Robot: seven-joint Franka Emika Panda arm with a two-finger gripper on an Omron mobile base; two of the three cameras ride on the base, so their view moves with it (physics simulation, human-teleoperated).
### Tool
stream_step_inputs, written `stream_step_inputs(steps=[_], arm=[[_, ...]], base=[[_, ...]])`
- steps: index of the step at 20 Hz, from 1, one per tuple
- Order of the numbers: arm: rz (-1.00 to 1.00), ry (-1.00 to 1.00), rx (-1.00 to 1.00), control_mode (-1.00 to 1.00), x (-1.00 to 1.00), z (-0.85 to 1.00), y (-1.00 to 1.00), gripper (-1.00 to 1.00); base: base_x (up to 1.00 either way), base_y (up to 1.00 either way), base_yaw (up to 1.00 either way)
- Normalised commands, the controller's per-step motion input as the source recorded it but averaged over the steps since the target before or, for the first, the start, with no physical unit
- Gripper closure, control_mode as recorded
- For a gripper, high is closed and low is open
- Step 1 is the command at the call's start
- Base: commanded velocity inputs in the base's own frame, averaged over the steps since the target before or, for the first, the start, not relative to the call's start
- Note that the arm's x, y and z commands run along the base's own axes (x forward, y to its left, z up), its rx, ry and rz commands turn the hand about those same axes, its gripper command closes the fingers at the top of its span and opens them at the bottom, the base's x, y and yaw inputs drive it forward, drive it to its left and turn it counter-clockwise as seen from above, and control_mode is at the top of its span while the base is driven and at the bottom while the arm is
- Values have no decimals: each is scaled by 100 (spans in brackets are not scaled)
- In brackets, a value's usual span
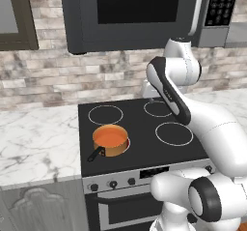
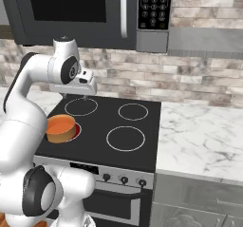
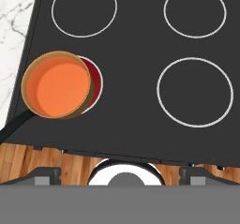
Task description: Wait until the marinara sauce is simmered to a deep red color and then turn off the stove.
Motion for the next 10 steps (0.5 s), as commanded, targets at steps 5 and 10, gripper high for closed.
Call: stream_step_inputs(steps=[5,10], arm=[[0,0,0,-100,0,0,0,-100],[0,0,0,-100,0,0,0,-100]], base=[[0,0,0],[0,0,0]])
